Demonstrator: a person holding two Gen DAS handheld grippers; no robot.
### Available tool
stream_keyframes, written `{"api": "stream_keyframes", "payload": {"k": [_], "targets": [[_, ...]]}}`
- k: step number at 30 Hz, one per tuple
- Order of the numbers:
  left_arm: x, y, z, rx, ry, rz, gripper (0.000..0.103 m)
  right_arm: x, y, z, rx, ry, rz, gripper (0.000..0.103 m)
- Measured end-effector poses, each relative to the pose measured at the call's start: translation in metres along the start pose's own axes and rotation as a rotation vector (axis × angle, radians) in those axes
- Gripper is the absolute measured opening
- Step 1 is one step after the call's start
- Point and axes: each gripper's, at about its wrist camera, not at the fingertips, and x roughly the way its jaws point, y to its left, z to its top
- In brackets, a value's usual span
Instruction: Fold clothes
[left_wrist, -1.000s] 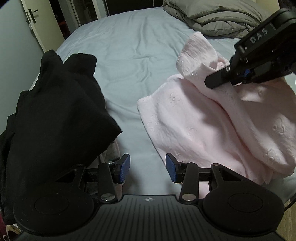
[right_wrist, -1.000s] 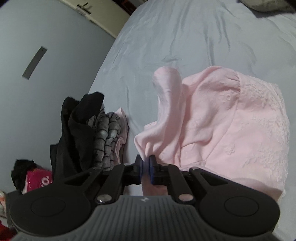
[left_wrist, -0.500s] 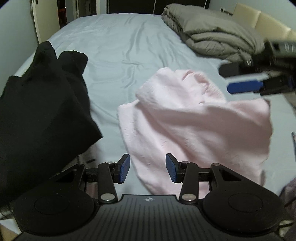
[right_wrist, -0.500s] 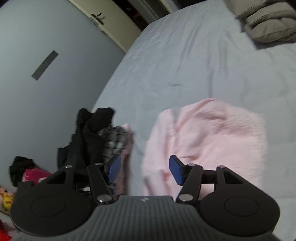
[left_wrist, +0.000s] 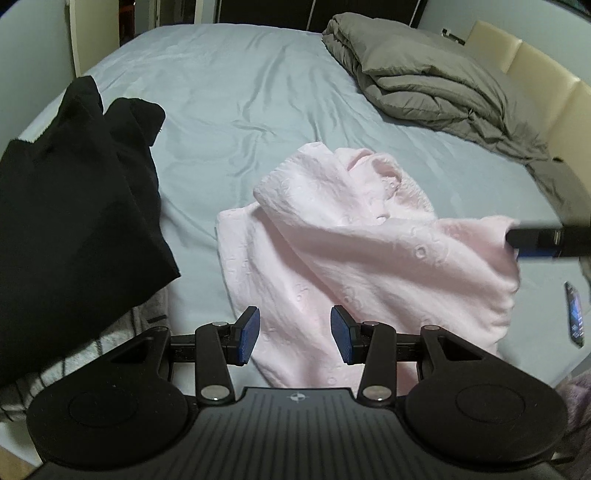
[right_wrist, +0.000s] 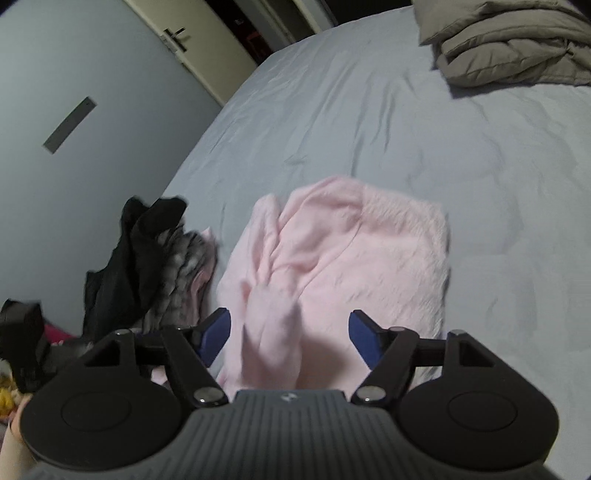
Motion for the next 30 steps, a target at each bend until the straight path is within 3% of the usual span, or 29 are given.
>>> {"api": "stream_keyframes", "payload": {"k": [2,4,7,10,14,20,21,24,30], "targets": [[-0.001,0.001,0.001,-0.020,0.001,-0.010,0.040,0.005,0.003,-0.009,-0.016,0.013,0.026,0.060],[-0.002,0.001,0.002,-0.038,0.000,-0.015,0.040,0.015,0.010,-0.017,-0.043,0.041,0.043,0.029],[-0.005,0.004,0.004,-0.053,-0.011,-0.021,0.040,0.027,0.022,-0.027,-0.089,0.068,0.067,0.015],[-0.007,0.006,0.005,-0.067,-0.018,-0.029,0.040,0.038,0.043,-0.034,-0.168,0.085,0.116,0.011],[-0.006,0.010,0.004,-0.086,-0.012,-0.042,0.040,0.054,0.071,-0.049,-0.277,0.118,0.168,0.011],[0.002,0.011,0.005,-0.105,0.008,-0.068,0.041,0.087,0.080,-0.071,-0.354,0.210,0.137,0.015],[0.003,0.009,0.006,-0.101,0.006,-0.072,0.042,0.087,0.081,-0.072,-0.357,0.218,0.141,0.020],[0.006,0.000,0.011,-0.078,-0.005,-0.084,0.047,0.088,0.083,-0.074,-0.366,0.241,0.152,0.056],[0.028,-0.018,0.029,-0.055,-0.013,-0.081,0.048,0.061,0.078,-0.070,-0.401,0.209,0.147,0.062]]}}
